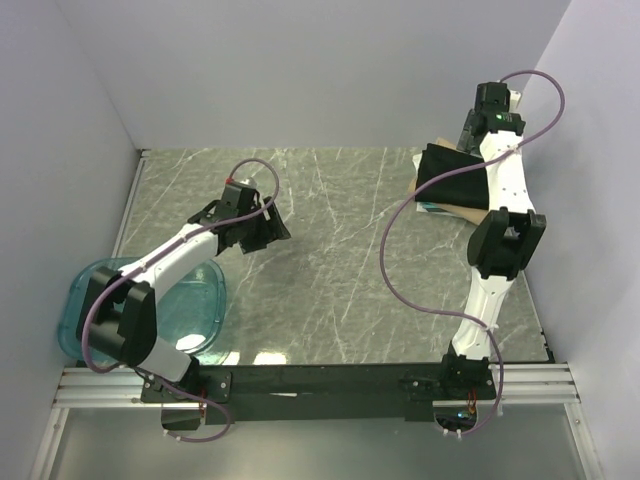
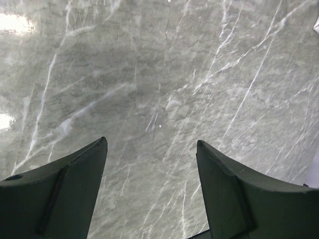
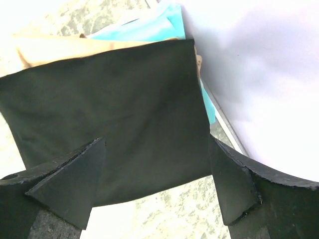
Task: Fold and stack the t-shirts
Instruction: Neatly place the folded tshirt to the corner, then reset both grippers
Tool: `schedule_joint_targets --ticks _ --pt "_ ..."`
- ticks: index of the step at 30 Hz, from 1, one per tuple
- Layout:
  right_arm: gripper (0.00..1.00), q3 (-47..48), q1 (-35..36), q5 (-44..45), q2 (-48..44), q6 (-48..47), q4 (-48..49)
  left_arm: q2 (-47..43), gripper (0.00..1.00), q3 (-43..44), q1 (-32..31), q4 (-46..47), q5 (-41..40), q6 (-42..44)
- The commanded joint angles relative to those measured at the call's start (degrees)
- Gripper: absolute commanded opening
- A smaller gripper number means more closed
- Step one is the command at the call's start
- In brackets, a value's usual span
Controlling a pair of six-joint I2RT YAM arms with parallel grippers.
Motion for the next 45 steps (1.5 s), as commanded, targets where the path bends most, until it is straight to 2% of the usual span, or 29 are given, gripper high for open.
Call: schedule_joint_targets --ticks 1,11,16,19,23,28,29,34,38,45 --pt "0.90 -0.1 -0.3 3.2 -5.9 2.2 0.8 -3.5 0.78 0.9 -0.4 -0.2 -2.8 0.9" --pt "0.93 -17.6 -0.2 0.9 -20.2 1.5 8.8 -9.2 0.80 -0.2 -0.8 -0.3 -5.3 0.5" --pt "0.93 -27.1 0.8 -4.6 -31.3 1.7 12.5 -12.9 0.80 -0.4 -0.8 -1.0 -6.3 -0.1" --pt "0.93 -33.6 2.2 -6.0 -37.8 2.0 13.6 -15.8 0.80 -1.4 -0.9 -0.7 -9.5 -0.5" --pt "0.93 -45.6 6.4 -11.1 -46.4 3.7 16.1 -19.0 0.80 -2.0 -1.0 -1.7 -13.0 -0.4" --pt "0.92 -60.6 15.8 -15.3 -57.7 7.1 23.3 -23.7 0.80 -3.8 -1.0 -1.6 -16.5 -0.4" --pt "0.92 -64.6 17.2 -16.0 -58.7 7.9 24.7 -24.2 0.80 -4.1 -1.0 -1.9 -17.6 -0.6" --pt "0.91 -72.9 27.7 -15.1 -63.2 13.6 27.4 -26.9 0.80 -5.0 -1.1 -3.4 -19.7 -1.9" --pt "0.91 -78.3 29.7 -17.1 -65.2 17.4 30.7 -29.3 0.80 -6.4 -1.3 -3.0 -20.8 -3.1" --pt "0.91 -78.7 30.0 -18.7 -65.1 16.9 31.2 -33.9 0.80 -8.7 -1.4 -2.1 -23.0 -3.1"
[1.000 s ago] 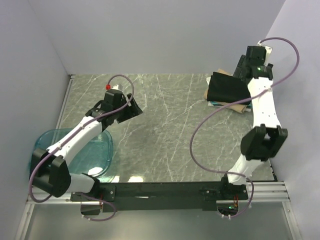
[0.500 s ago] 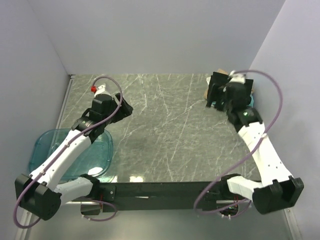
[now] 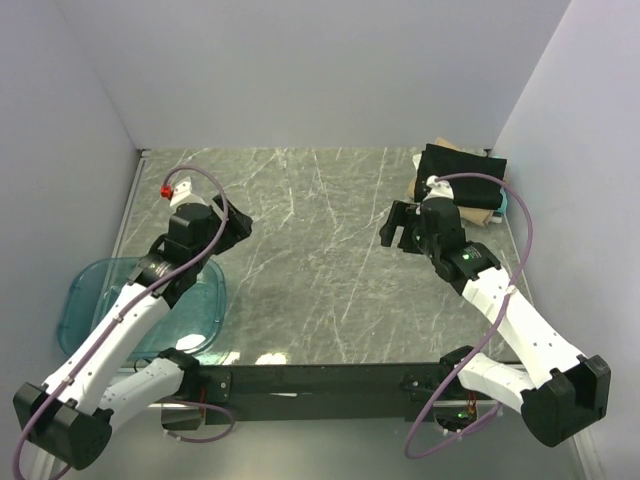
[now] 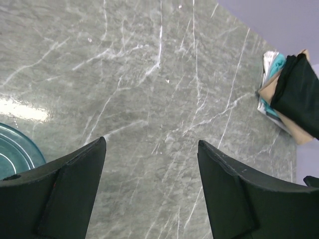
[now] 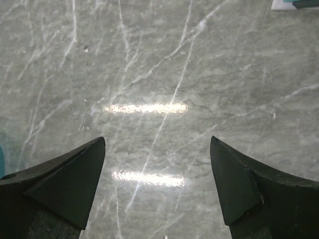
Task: Fold and stack the t-shirts
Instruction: Reset both grippers
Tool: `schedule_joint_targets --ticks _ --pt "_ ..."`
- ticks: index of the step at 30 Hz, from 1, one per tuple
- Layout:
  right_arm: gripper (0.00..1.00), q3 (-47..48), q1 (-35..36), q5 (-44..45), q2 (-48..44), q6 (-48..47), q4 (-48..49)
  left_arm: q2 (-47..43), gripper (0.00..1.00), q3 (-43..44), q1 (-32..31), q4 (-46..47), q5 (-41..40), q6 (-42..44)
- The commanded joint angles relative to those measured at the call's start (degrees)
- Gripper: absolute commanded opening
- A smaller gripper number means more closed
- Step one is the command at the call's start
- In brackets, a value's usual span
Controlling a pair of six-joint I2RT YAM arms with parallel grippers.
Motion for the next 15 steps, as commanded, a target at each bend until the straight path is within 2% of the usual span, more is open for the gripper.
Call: schedule_joint_targets --ticks 1,15 --pt "0.91 0.6 0.4 -0.5 -1.1 1.3 3.8 -2.5 0.80 -0.8 -0.3 1.2 -2.7 -0.5" --pt "0.91 -0.6 0.4 -1.8 -1.1 0.8 3.6 -4.4 0.80 -0.9 -0.4 -5.3 -8.1 -4.8"
